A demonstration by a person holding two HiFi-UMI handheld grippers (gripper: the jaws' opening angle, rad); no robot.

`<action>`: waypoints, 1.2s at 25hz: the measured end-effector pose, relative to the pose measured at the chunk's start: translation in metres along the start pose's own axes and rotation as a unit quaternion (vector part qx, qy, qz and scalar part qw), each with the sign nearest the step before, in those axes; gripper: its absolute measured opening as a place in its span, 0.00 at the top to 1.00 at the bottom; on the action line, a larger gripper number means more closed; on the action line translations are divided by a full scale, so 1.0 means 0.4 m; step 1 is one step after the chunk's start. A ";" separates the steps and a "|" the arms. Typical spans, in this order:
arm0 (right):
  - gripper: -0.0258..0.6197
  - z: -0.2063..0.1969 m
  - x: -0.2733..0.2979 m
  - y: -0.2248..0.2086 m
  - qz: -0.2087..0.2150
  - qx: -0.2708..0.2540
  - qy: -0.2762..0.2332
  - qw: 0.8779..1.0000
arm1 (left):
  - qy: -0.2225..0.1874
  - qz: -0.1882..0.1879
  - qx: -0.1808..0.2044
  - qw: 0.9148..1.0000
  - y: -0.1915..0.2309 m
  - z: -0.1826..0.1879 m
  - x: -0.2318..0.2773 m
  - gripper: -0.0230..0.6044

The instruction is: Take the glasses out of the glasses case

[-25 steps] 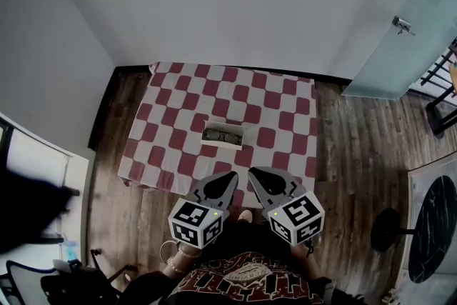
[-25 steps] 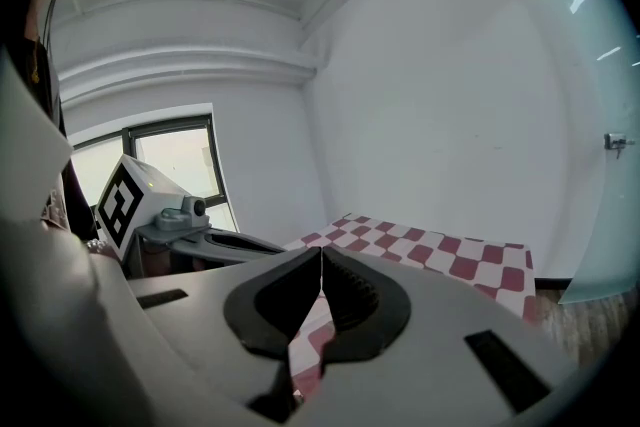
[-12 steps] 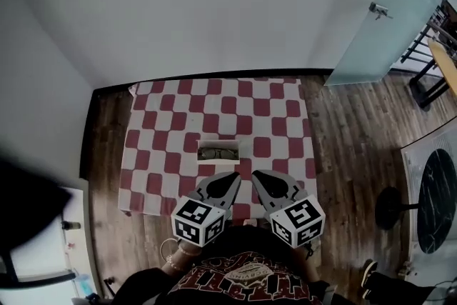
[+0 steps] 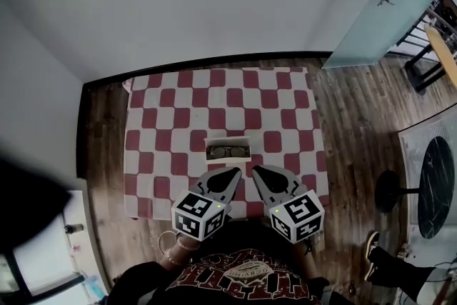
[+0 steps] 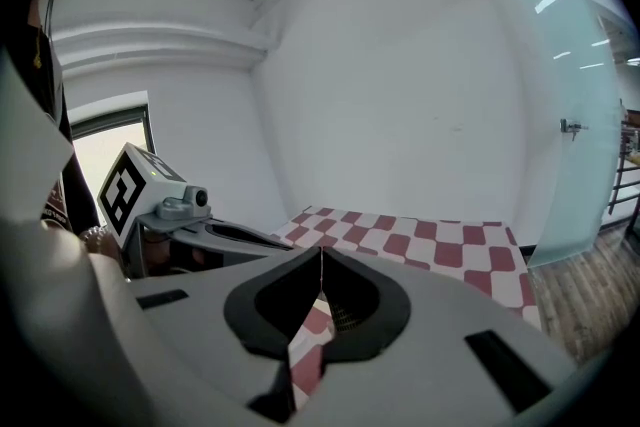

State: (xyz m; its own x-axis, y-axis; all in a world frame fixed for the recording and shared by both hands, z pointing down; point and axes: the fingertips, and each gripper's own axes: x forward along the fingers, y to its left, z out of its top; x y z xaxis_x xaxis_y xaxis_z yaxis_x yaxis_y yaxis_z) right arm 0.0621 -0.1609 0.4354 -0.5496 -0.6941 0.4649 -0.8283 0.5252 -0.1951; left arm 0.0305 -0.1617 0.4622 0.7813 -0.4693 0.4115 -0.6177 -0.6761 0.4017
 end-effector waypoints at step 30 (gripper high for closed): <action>0.93 -0.096 0.235 -0.035 0.004 0.006 0.096 0.995 | 0.042 0.008 -0.081 0.996 0.223 -0.077 0.014 0.95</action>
State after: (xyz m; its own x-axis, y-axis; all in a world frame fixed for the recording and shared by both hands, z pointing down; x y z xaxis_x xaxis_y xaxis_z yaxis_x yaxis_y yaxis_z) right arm 0.0262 -0.2145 0.5147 -0.5270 -0.5821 0.6193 -0.8253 0.5243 -0.2095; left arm -0.0229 -0.2071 0.5258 0.7658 -0.4256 0.4820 -0.6409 -0.5662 0.5183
